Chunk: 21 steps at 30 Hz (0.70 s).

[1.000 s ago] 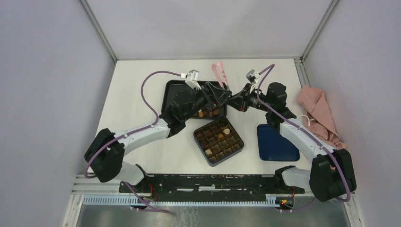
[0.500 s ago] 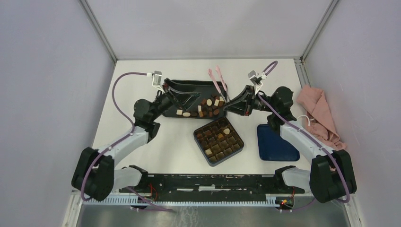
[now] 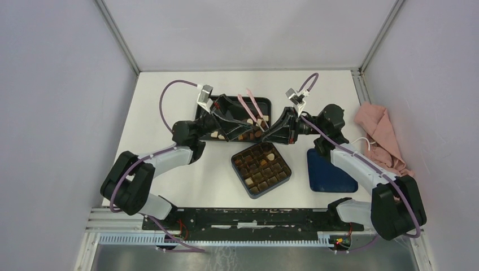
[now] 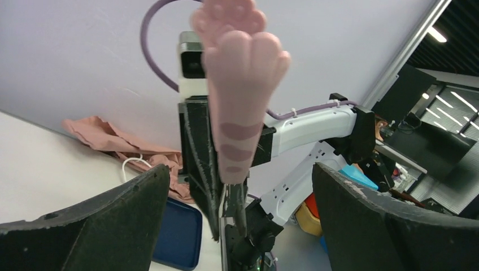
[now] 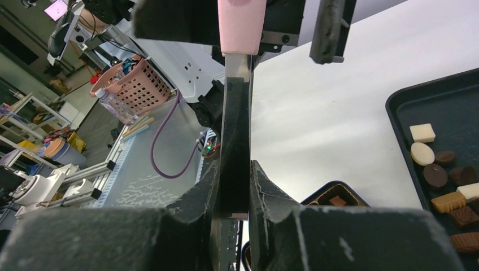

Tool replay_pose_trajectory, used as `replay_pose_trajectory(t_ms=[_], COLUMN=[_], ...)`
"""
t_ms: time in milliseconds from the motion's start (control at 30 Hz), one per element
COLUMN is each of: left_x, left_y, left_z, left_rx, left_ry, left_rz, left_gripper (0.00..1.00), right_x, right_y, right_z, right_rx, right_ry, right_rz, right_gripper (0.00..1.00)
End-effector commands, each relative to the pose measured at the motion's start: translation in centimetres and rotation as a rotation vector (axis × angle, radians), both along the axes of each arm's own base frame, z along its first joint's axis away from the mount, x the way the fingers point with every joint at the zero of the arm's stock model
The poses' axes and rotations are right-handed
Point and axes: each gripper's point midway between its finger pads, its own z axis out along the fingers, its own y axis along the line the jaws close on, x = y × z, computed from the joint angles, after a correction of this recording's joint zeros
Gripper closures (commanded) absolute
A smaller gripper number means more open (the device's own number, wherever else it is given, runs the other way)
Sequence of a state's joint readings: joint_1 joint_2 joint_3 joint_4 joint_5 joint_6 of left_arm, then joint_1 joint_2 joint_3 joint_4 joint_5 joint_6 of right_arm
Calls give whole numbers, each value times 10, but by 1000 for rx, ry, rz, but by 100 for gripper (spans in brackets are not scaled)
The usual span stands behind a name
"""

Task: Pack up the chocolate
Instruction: Adjust the clamp.

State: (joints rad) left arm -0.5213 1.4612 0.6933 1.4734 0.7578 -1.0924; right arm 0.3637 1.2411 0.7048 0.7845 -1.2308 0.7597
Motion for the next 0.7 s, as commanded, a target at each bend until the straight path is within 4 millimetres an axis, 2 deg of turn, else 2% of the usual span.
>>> replay_pose_trajectory(t_ms=[0, 200, 367, 533, 600, 667], left_x=[-13, 3, 16, 22, 25, 26], left_y=[-1, -6, -8, -10, -9, -9], left_z=[38, 44, 47, 48, 46, 45], left_rx=[-87, -72, -49, -57, -67, -66], left_ry=[-183, -114, -61, -9, 17, 30], left_rz=[56, 107, 149, 142, 155, 158], left_gripper=[2, 29, 45, 71, 75, 75], right_x=[4, 13, 14, 15, 18, 25], right_y=[4, 4, 2, 2, 1, -1], right_z=[15, 2, -3, 0, 1, 1], right_rx=[9, -54, -80, -87, -106, -145], right_ry=[-75, -119, -148, -173, -211, -263], right_rz=[12, -21, -28, -27, -37, -66], right_gripper=[100, 100, 100, 98, 91, 74])
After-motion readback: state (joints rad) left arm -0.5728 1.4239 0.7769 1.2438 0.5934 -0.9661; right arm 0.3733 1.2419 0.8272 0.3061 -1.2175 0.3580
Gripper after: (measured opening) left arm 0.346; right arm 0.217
